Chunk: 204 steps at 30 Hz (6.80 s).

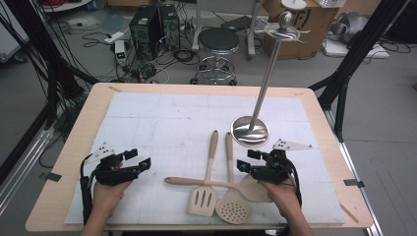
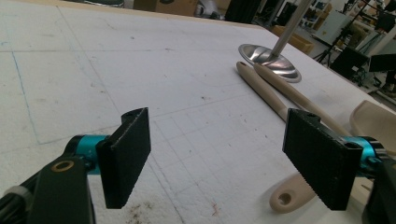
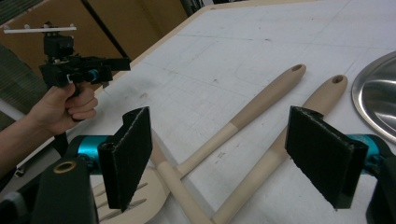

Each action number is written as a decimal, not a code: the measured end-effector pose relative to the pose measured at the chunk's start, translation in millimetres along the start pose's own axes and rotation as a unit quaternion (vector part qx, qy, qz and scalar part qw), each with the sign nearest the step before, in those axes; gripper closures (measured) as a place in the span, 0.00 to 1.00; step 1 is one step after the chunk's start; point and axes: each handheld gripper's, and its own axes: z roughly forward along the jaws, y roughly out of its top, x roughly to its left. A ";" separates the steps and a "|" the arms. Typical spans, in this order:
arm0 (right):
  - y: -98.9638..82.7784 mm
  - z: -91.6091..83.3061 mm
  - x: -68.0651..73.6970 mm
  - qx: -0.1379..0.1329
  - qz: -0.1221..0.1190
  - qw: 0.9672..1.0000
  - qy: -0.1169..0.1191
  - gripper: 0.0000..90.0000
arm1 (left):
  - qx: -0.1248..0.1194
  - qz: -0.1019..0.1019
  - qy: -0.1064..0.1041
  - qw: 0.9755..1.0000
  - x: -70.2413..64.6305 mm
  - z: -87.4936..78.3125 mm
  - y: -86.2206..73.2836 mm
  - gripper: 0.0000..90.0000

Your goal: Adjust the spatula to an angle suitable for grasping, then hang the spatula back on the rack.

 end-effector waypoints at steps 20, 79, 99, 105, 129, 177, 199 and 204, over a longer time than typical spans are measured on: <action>-1.6 10.7 8.8 0.022 -0.006 1.000 0.014 0.25 | 0.001 0.001 -0.002 1.000 -1.4 3.8 1.4 0.27; -12.3 61.1 14.5 0.209 -0.009 0.978 0.028 0.52 | -0.006 -0.004 0.001 1.000 0.9 1.5 1.5 0.27; -14.9 74.8 17.1 0.277 -0.014 0.960 0.030 0.56 | -0.007 -0.005 0.000 1.000 0.3 0.8 2.0 0.27; -11.9 80.0 21.2 0.298 -0.042 0.953 0.021 0.57 | -0.009 -0.006 -0.002 1.000 -0.5 1.8 1.7 0.27; -10.7 95.8 33.5 0.354 -0.108 0.929 -0.009 0.63 | -0.005 -0.004 -0.006 1.000 -0.2 2.1 1.7 0.27; 4.4 70.5 18.0 0.306 -0.090 0.947 -0.031 0.87 | -0.004 -0.002 -0.004 1.000 -0.8 2.7 1.5 0.27; 8.4 34.7 -4.8 0.185 -0.010 0.982 -0.025 0.87 | -0.004 -0.002 -0.003 1.000 -0.9 2.7 1.4 0.27; 8.3 26.3 -6.6 0.149 -0.001 0.988 -0.034 0.87 | -0.004 -0.001 -0.004 1.000 -1.0 2.6 1.4 0.27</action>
